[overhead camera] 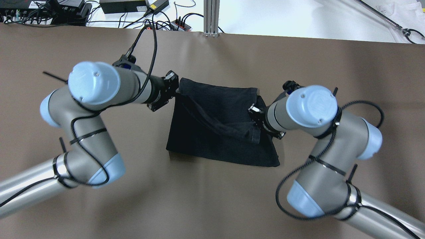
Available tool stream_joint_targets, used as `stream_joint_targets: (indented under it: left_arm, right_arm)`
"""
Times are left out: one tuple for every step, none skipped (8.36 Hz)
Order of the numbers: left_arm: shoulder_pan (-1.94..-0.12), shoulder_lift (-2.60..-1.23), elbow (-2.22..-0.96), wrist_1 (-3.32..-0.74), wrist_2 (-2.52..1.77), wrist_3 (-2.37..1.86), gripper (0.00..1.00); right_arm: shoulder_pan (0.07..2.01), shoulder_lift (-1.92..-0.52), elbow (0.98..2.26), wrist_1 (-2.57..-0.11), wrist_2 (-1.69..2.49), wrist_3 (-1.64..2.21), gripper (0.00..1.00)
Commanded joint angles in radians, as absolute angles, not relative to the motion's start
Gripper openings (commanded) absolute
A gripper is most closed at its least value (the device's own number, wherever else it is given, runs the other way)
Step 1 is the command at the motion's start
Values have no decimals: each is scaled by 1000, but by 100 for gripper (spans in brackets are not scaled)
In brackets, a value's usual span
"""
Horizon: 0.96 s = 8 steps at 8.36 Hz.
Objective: Fold clothes
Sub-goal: 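Grasp the near edge with both grippers and fold it toward the collar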
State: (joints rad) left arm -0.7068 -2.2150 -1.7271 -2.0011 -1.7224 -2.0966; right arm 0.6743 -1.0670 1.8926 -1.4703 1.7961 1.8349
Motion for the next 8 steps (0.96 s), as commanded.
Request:
stream_joint_targets:
  left_arm:
    - [-831,-2446,-1255,-2176,-1784,-2072,0]
    - [-837,-2517,-1009,-2359,-1760,-2059,0]
    - [-836,-2542,-856,-2490,-1696,-1977,92]
    - [-838,-2549,-832,-2497,-1677,-1906,100]
    - [-839,-2549,-830,-2497,-1669,-1899,100]
    - [-838,-2551,-831,-2497,-1663,-1899,100]
    - [-838,-2551,-833,-2497,-1663,-1899,100]
    - [-839,-2551,-838,-2497,-1664,-1898,100]
  right_arm:
    - [804,-883,1378,-1179,1859,1699,0]
    - [848,-844,1264,-1133,1874,1610,5]
    - [898,-795,1167,-1123,1900,1488,95]
    - [919,-779,1135,-1111,1899,1397,95]
    - [929,-764,1135,-1111,1899,1381,95]
    - [939,-755,1134,-1111,1899,1344,95]
    - [949,-756,1129,-1111,1899,1309,95]
    - [951,-756,1129,-1111,1899,1307,95]
